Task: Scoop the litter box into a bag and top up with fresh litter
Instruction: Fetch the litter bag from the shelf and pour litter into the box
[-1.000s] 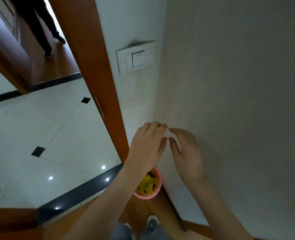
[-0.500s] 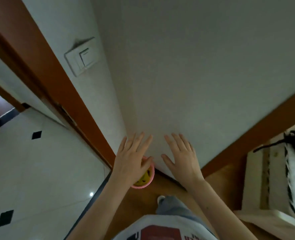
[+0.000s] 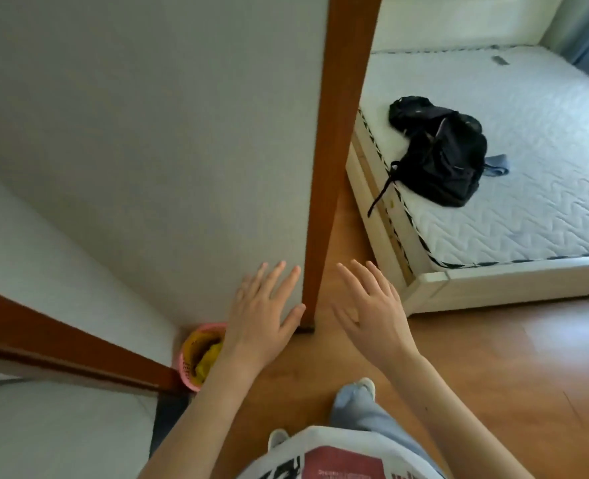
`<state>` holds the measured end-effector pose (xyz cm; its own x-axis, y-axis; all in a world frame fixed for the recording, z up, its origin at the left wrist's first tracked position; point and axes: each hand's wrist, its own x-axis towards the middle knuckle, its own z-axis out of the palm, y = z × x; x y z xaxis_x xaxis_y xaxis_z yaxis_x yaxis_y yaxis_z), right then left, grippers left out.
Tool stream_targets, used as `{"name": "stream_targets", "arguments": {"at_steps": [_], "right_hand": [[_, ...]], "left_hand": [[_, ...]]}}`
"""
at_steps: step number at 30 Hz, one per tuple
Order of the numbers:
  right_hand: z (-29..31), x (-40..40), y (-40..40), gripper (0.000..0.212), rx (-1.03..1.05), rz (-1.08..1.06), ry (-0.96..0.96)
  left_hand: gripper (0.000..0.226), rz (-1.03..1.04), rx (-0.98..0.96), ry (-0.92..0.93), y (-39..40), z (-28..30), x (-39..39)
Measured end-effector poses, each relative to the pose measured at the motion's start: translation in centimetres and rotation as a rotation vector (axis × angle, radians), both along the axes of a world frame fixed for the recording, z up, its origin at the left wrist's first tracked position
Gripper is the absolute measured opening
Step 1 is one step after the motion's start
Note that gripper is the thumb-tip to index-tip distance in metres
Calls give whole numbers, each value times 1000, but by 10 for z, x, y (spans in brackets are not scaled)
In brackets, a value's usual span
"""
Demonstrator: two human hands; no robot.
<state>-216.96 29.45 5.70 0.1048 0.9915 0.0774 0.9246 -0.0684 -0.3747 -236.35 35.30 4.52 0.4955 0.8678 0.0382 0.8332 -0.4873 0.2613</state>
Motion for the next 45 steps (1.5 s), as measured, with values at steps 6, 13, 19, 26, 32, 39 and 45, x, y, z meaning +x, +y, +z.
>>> {"name": "stream_targets", "arguments": {"at_steps": [6, 13, 19, 26, 32, 39, 45], "right_hand": [[-3, 87, -18, 56, 43, -186, 40], [-12, 223, -21, 57, 53, -242, 56], [-14, 322, -3, 57, 6, -198, 56], [-20, 358, 73, 56, -11, -44, 103], [-24, 353, 167, 54, -11, 82, 111], [-17, 344, 297, 54, 7, 155, 42], [2, 318, 393, 57, 36, 324, -51]], "left_hand": [[67, -151, 22, 49, 9, 8, 98], [57, -213, 56, 53, 14, -3, 245], [56, -186, 52, 36, 17, -1, 345], [55, -41, 20, 77, 61, 1, 362], [58, 43, -14, 78, 129, -5, 356], [55, 114, 40, 77, 250, -11, 350], [58, 222, 25, 71, 323, -1, 329]]}}
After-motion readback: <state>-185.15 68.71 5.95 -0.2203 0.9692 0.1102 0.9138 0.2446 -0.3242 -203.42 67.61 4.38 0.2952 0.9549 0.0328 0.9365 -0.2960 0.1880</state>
